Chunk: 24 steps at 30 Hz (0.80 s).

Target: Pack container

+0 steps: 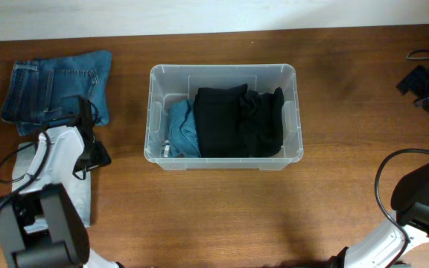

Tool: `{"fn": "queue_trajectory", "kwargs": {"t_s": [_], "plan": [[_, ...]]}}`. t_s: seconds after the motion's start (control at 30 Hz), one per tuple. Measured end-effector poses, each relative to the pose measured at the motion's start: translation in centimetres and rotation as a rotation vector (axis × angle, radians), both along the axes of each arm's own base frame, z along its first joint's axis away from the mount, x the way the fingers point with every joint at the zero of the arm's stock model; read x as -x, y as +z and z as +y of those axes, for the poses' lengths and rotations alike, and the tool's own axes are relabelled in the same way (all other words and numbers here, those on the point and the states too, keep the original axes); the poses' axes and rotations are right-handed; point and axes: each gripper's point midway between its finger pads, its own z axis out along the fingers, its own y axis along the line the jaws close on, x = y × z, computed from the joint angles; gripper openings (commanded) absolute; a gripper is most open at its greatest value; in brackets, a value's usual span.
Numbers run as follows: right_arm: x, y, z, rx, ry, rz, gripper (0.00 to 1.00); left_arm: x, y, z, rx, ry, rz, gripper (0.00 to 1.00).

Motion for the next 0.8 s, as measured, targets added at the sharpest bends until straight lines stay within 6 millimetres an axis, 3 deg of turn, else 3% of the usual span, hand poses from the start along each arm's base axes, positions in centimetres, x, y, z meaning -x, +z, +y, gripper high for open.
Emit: {"fn": "queue_trajectory", "kwargs": {"t_s": [0.37,0.67,0.8], "plan": [[0.0,0.0,0.0,0.000,0.001,0.001,0.98,1.5,-1.5,0.7,-0.043,0.000,0.117,0.98],[0.0,0.0,0.0,0.000,0.001,0.000,0.98,1.3,-3.5,0.9,-0.045,0.000,0.152,0.98],[0.0,0.0,0.0,0.000,0.000,0.001,0.98,1.1,-3.6,1.1,-0.053,0.000,0.147,0.98]]}}
